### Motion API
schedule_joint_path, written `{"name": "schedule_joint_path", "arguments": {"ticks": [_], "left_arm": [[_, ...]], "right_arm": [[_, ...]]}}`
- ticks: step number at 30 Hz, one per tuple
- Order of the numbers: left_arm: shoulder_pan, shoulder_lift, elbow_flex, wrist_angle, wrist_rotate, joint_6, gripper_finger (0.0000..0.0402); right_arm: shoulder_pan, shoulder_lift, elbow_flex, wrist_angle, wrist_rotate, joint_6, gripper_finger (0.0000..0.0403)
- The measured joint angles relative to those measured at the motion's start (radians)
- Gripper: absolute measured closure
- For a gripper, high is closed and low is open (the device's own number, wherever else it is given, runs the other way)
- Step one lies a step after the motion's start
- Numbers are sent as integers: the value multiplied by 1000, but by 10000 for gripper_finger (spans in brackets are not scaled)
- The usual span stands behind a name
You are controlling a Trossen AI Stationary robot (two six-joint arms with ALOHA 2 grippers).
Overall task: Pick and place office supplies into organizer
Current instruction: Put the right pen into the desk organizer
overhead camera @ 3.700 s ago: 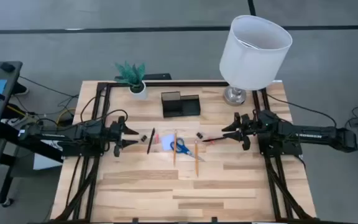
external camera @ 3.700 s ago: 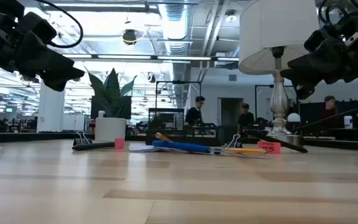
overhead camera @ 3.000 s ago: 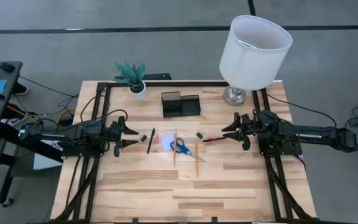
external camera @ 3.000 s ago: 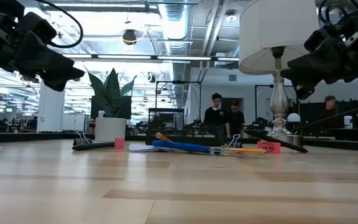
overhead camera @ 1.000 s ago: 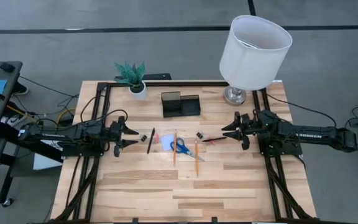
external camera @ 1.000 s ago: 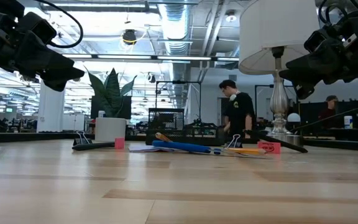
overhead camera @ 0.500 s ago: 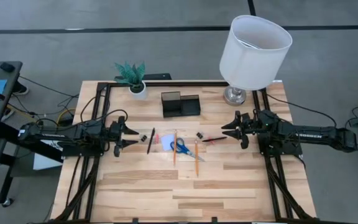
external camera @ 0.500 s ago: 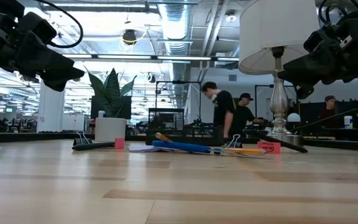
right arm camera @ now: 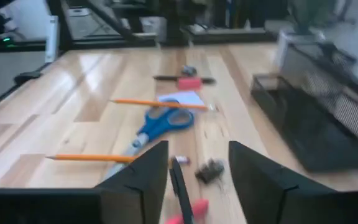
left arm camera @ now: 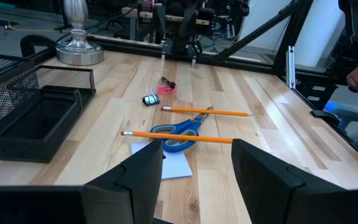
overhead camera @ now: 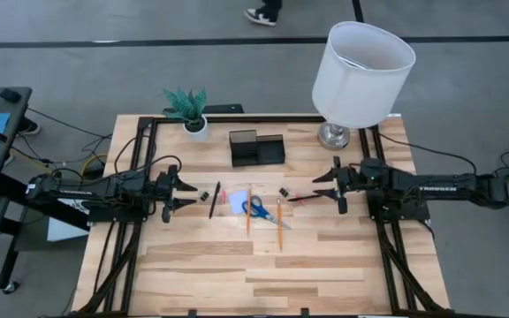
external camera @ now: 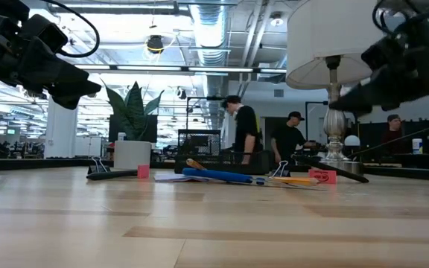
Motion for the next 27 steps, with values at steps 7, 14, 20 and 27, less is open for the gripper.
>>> {"name": "schedule_joint_path", "arguments": {"ticks": [7,14,20,27], "left_arm": [[0,0,0,0,0,0,218],[0,0,0,0,0,0,218],[0,0,0,0,0,0,218],[0,0,0,0,-7,0,218]], "right_arm": [[50,117,49,-4,24,-107,158],[52,251,58,175,102,-134,148],[13,338,60,303,126,-134,148],[26,387,60,308,124,-126,148]]}}
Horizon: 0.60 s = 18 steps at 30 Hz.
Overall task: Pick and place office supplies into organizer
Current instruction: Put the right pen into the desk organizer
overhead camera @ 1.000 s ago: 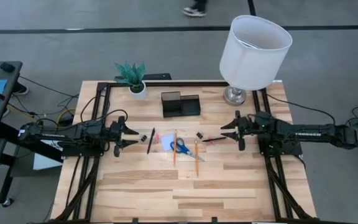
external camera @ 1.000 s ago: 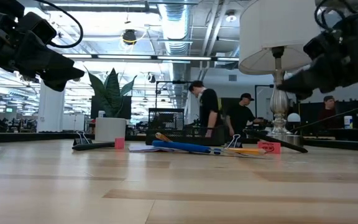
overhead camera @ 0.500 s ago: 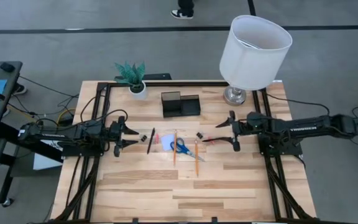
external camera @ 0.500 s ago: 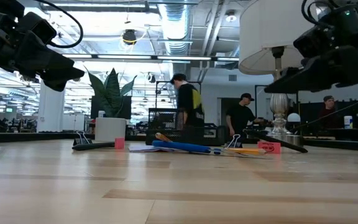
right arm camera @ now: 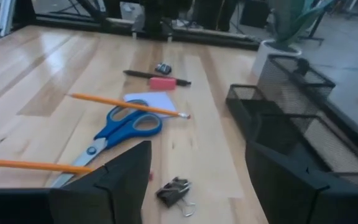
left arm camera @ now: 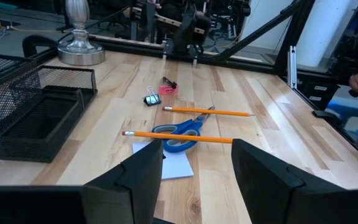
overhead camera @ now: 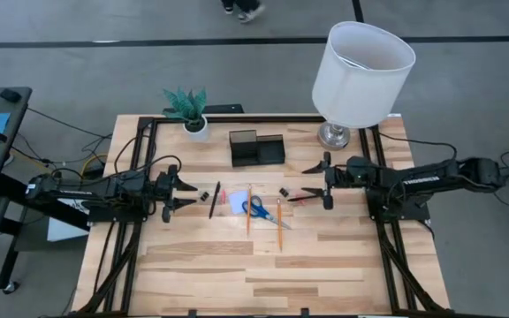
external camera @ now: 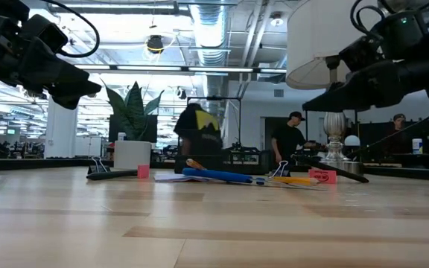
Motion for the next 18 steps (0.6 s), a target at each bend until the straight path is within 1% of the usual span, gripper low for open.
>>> {"name": "schedule_joint_path", "arguments": {"ticks": [4,8,18], "left_arm": [[0,0,0,0,-4,0,218],[0,0,0,0,-5,0,218],[0,0,0,0,-9,0,218]], "right_arm": [[44,27,0,1,2,-8,148],[86,53,0,0,38,-11,148],[174,145,17,7,188,-26,148]]}}
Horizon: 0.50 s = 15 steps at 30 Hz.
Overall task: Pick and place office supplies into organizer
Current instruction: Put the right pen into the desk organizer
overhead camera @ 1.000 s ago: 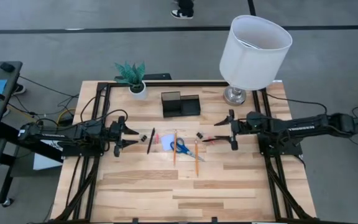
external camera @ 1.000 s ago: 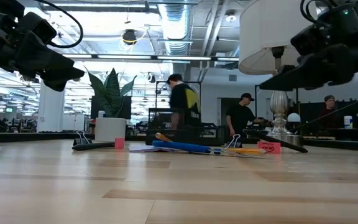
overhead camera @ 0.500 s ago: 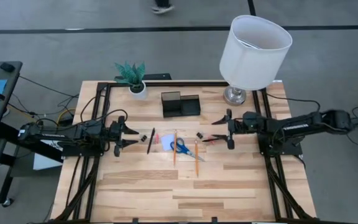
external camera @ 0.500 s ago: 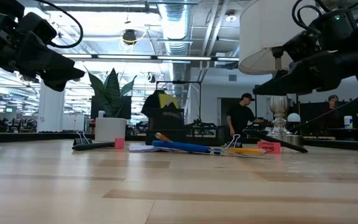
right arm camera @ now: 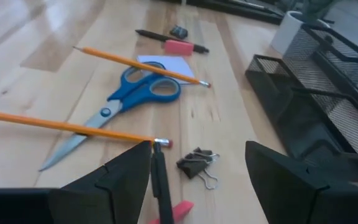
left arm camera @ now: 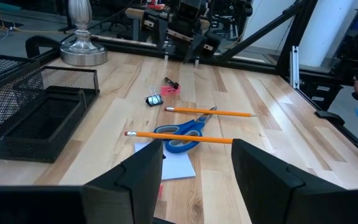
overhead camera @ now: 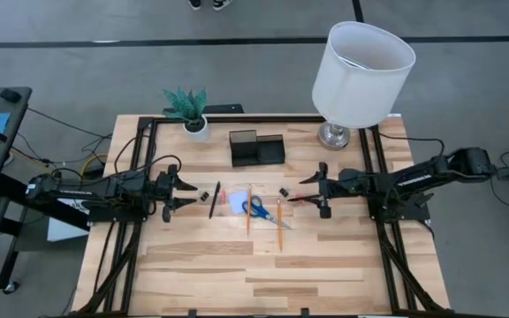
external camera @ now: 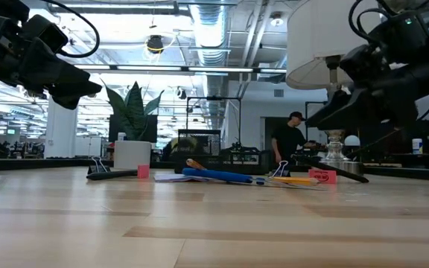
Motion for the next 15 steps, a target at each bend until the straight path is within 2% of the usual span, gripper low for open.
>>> {"name": "schedule_joint_path", "arguments": {"ticks": [9,15], "left_arm": [[0,0,0,0,-1,0,218],[0,0,0,0,-2,0,218]], "right_arm": [[61,129,84,-23,21,11,148],[58,166,132,-118,16,18,148]]}}
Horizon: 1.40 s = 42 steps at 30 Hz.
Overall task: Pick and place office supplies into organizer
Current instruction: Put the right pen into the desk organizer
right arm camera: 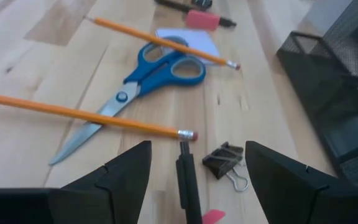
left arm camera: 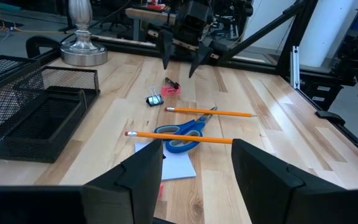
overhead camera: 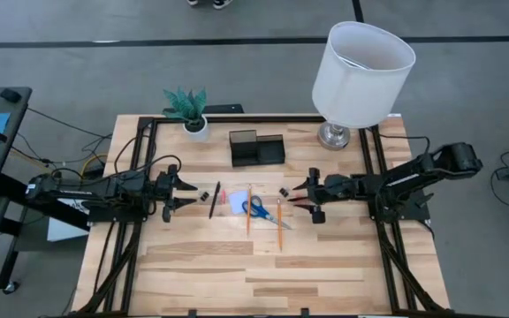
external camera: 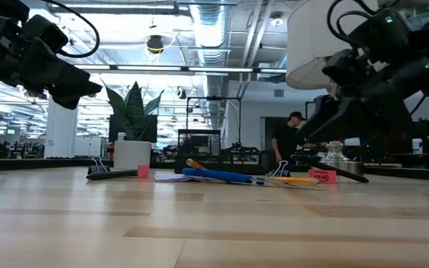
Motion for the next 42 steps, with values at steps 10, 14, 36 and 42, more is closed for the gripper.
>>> {"name": "schedule_joint_path", "arguments": {"ticks": [10,14,36,42], "left_arm": [[0,0,0,0,-1,0,218],[0,0,0,0,-1,0,218],[0,0,0,0,-1,0,218],[0,0,0,0,-1,0,218]], "right_arm": [[-1,-1,137,-273,1,-18,148],[-1,-1,148,-328,1,-18,148],[-1,-1,149,-335,5,35,148],[2,84,175,-333,-3,61,148]]}}
